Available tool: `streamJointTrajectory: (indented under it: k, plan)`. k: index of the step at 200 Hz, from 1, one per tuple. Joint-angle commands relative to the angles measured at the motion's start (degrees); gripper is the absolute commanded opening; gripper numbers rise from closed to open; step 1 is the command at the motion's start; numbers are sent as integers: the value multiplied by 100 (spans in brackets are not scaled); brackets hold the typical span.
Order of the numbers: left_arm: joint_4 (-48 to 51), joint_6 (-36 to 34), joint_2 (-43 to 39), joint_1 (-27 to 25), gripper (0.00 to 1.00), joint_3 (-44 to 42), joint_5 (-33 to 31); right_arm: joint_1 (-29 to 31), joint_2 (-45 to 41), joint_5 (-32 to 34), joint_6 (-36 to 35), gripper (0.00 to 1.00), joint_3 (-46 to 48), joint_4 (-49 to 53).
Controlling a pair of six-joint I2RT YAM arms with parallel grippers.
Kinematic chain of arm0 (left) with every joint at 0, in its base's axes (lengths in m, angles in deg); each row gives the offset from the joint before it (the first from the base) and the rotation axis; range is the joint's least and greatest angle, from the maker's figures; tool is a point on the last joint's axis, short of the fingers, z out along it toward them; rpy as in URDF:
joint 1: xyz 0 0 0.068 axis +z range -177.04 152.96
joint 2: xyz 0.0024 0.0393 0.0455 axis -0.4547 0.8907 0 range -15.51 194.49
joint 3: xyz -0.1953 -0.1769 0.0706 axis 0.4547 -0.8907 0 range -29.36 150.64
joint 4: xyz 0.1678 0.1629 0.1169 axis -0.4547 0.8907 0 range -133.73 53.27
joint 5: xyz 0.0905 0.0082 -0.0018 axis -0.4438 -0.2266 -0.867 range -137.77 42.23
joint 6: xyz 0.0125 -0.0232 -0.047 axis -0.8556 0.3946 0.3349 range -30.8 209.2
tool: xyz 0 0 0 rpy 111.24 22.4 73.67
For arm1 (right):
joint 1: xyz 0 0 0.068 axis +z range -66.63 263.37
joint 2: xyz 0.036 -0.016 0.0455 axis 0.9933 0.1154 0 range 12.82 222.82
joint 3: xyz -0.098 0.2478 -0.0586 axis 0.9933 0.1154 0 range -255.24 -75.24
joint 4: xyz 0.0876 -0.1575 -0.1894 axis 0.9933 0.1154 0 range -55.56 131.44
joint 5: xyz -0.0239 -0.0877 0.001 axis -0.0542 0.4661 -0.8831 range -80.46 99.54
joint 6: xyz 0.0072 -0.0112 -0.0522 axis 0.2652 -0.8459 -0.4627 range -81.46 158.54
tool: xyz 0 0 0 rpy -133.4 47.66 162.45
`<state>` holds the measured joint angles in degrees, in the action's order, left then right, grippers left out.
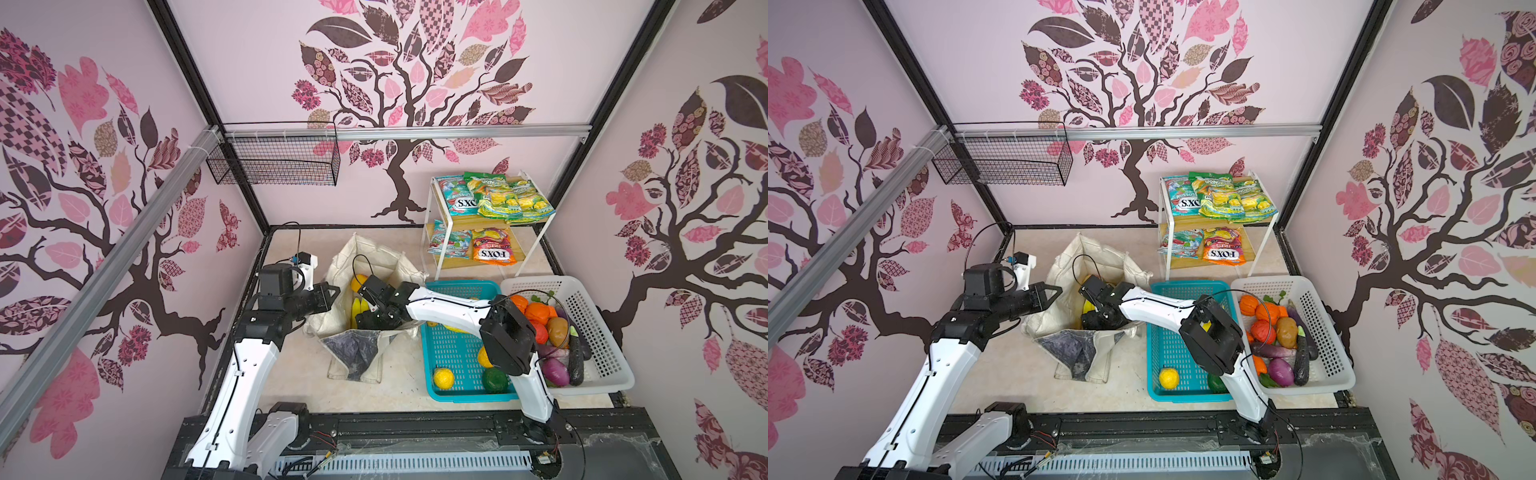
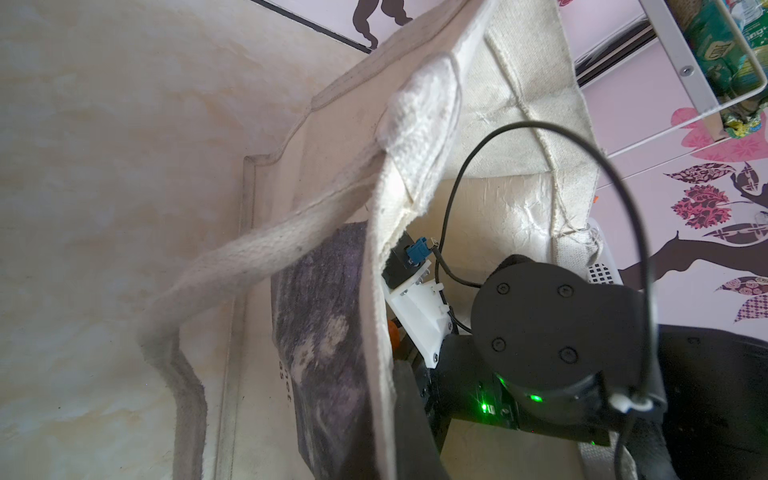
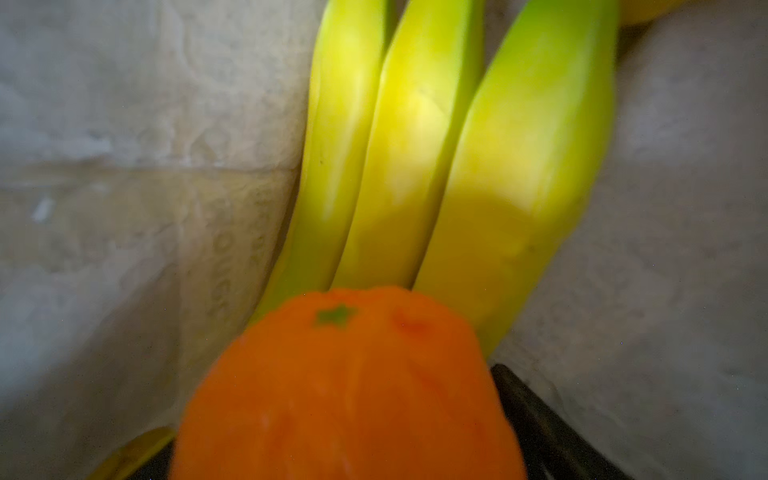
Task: Place the food into the grocery bag and tie it
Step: 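Lower the orange into the tote bag beside the bananas with the right gripper, then open the right gripper and lift it out of the bag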
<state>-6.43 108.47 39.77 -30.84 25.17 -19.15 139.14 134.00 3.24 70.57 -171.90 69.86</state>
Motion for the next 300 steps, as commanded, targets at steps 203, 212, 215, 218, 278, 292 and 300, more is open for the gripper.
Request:
streamJointTrajectory:
  k: [203,212,215,218,278,292,300]
  plan:
    - [-126,-46,-8,-15,0,-122,-23,-123,-5367,1838,-292,100,2699,-1872]
    - [-126,-51,-10,-12,0,-126,-25,-216,-5593,1938,-223,100,2872,-1886]
    - [-126,-48,-14,-11,0,-126,-25,-257,-5667,1940,-190,100,2938,-1881]
    - [-126,-46,-10,-8,0,-126,-23,-310,-5741,1939,-147,100,2985,-1881]
    - [-124,-55,-2,-12,0,-126,-38,-934,-6163,1176,69,100,3654,-1592]
    - [-118,-55,-18,-3,0,-126,-45,-970,-6061,985,153,100,3782,-1616]
    - [-118,-62,-36,-9,0,-126,-57,-1017,-5976,806,204,100,3844,-1678]
